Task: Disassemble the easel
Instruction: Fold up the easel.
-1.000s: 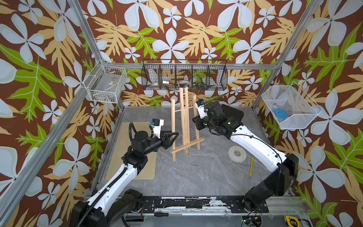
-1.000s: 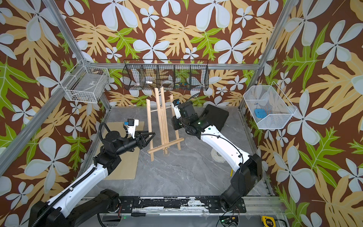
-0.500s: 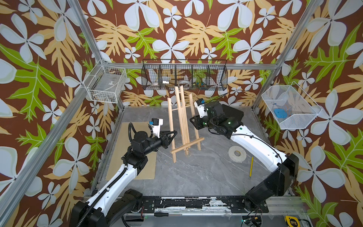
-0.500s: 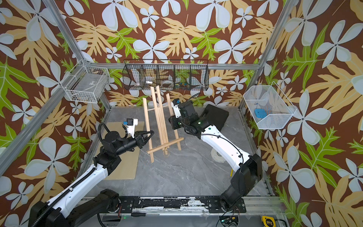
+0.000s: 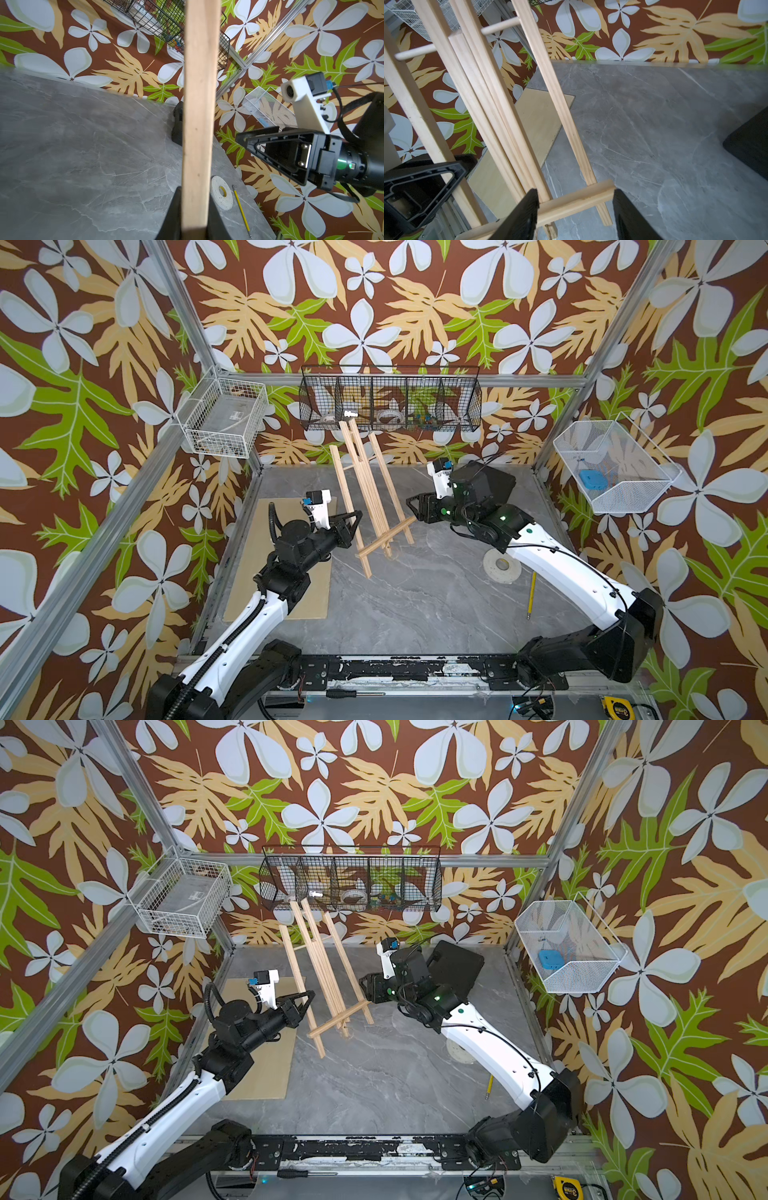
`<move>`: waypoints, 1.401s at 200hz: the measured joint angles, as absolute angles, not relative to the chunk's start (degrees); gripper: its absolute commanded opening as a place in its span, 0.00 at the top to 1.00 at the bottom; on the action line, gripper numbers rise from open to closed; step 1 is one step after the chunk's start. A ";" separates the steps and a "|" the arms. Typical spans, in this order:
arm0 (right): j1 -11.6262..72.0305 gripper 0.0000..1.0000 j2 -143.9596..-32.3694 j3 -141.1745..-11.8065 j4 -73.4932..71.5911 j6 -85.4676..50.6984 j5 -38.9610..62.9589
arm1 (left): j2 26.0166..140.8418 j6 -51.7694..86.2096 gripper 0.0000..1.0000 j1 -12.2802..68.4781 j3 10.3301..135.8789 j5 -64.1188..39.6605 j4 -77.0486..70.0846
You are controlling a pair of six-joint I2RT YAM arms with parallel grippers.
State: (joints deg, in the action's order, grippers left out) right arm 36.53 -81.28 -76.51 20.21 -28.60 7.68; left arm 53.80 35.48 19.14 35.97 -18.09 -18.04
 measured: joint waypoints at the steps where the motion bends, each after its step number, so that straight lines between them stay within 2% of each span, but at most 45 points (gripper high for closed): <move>1: 36.53 0.41 -81.28 -76.51 20.21 -28.60 7.68 | 53.76 35.73 1.00 19.07 35.94 -18.02 -18.02; 62: 39.86 0.50 -79.26 -63.55 15.42 -40.25 10.35 | 52.93 42.81 1.00 16.93 33.30 -18.24 -19.44; 124: 43.07 0.52 -85.23 -64.93 11.99 -44.75 13.10 | 52.73 46.33 1.00 16.47 32.56 -19.55 -21.76; 210: 44.51 0.59 -83.88 -62.78 10.94 -47.53 13.56 | 54.52 46.81 1.00 16.08 32.56 -18.39 -22.06; 242: 44.97 0.70 -84.20 -62.48 10.74 -47.72 13.54 | 54.74 47.07 1.00 15.97 32.56 -18.26 -22.15; 280: 45.52 0.96 -84.55 -62.92 10.72 -47.81 13.63 | 55.24 47.42 1.00 15.94 32.56 -18.06 -22.15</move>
